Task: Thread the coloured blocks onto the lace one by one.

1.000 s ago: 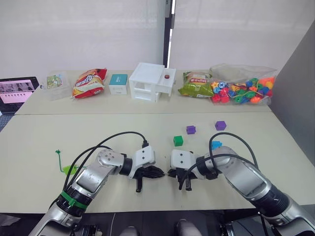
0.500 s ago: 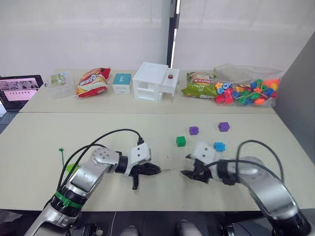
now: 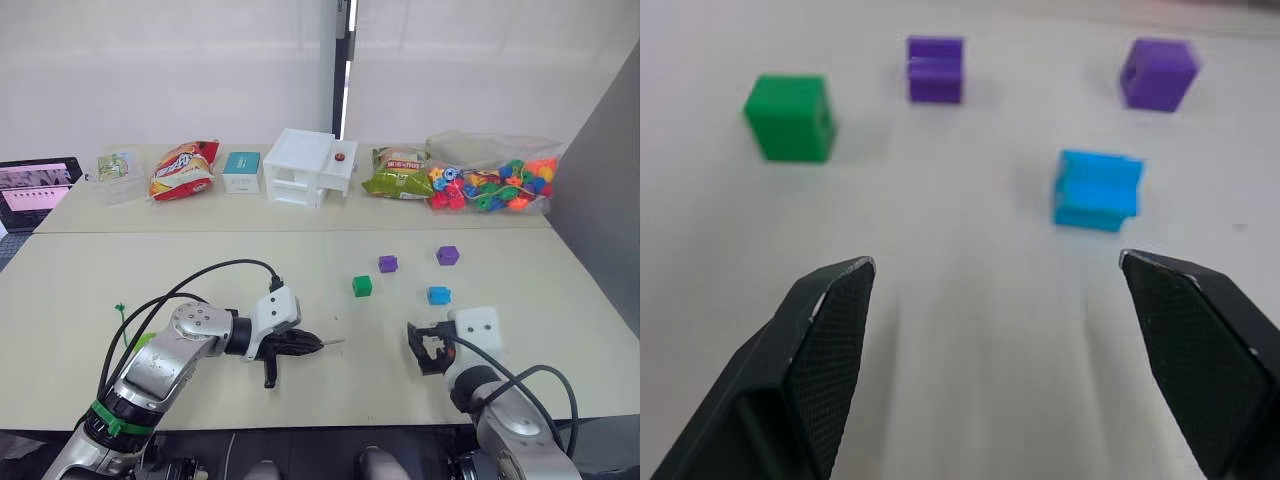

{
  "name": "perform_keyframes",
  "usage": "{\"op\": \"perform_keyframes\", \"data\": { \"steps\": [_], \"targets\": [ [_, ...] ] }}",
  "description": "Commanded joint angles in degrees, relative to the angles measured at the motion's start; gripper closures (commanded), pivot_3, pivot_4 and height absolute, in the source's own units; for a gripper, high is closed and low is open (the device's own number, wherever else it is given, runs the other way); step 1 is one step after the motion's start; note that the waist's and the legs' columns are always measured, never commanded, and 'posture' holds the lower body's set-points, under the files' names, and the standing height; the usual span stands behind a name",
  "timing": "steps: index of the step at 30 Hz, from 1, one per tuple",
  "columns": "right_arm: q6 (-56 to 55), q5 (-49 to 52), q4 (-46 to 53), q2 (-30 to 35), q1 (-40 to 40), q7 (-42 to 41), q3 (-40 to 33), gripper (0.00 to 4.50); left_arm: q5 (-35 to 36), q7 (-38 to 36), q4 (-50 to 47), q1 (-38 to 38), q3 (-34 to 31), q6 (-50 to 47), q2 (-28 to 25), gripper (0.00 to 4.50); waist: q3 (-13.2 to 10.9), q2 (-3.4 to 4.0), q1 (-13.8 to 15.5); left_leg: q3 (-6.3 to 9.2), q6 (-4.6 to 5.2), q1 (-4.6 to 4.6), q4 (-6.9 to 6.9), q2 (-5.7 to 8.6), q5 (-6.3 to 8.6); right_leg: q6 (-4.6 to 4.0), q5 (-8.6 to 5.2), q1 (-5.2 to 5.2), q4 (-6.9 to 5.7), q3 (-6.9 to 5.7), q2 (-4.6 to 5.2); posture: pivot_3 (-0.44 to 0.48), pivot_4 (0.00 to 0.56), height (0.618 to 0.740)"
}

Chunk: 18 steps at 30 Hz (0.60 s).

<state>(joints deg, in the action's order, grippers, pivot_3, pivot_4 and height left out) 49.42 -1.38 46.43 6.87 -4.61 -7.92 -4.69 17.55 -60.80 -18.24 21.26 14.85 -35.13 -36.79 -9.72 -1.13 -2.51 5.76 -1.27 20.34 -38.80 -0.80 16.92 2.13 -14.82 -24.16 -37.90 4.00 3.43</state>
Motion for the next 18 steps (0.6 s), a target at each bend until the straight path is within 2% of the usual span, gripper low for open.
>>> {"op": "perform_keyframes", "data": {
  "steps": [1,6,10,14,16,18],
  "targets": [
    [0.08,2.20,-4.52,2.81,6.61,-0.99,-5.77,0.38,0.73,0.62,-2.43,-0.48,-0.03,0.36,0.09,4.50,0.00,0.01,0.00,0.00,0.00,-0.02,0.00,0.00,0.00,0.00,0.00,0.00,-0.02,-0.01,0.00,0.000,0.150,0.740],
    [3.65,5.00,-17.31,8.75,19.43,-2.96,-10.32,0.38,0.03,1.74,-2.58,-1.30,1.12,1.29,0.73,4.50,-0.01,0.03,-0.12,0.00,0.01,-0.04,0.04,0.00,0.00,-0.01,0.01,0.01,-0.05,0.01,-0.01,0.000,0.150,0.740],
    [5.85,5.78,-31.85,13.63,30.94,-4.58,-9.25,0.38,0.07,2.56,-2.60,-1.22,1.55,1.21,1.15,4.50,-0.02,0.04,-0.12,-0.03,0.01,-0.05,0.05,0.00,0.00,-0.02,0.01,-0.01,-0.06,0.02,-0.01,0.000,0.150,0.740],
    [0.75,4.47,-48.98,15.17,40.53,-3.16,-8.45,0.38,0.17,3.14,-2.48,-1.22,1.75,1.17,1.38,4.50,-0.01,0.04,-0.14,-0.03,0.02,-0.02,0.10,0.02,0.01,-0.03,0.02,-0.03,-0.06,0.04,0.01,0.000,0.150,0.740],
    [-5.18,4.20,-60.27,14.70,45.31,-1.18,-9.12,0.38,0.08,3.45,-2.46,-1.16,1.82,1.26,1.41,4.50,-0.01,0.04,-0.26,-0.05,0.02,0.00,0.09,0.03,0.01,-0.03,0.02,-0.05,-0.04,0.07,0.03,0.000,0.150,0.740],
    [-10.58,4.46,-67.43,14.38,47.97,-1.16,-8.84,0.38,0.05,3.70,-2.44,-1.17,1.80,1.36,1.41,4.50,-0.01,0.04,-0.29,-0.09,0.02,0.00,0.10,0.03,0.01,-0.03,0.02,-0.05,-0.03,0.08,0.04,0.000,0.150,0.740]
  ]
}}
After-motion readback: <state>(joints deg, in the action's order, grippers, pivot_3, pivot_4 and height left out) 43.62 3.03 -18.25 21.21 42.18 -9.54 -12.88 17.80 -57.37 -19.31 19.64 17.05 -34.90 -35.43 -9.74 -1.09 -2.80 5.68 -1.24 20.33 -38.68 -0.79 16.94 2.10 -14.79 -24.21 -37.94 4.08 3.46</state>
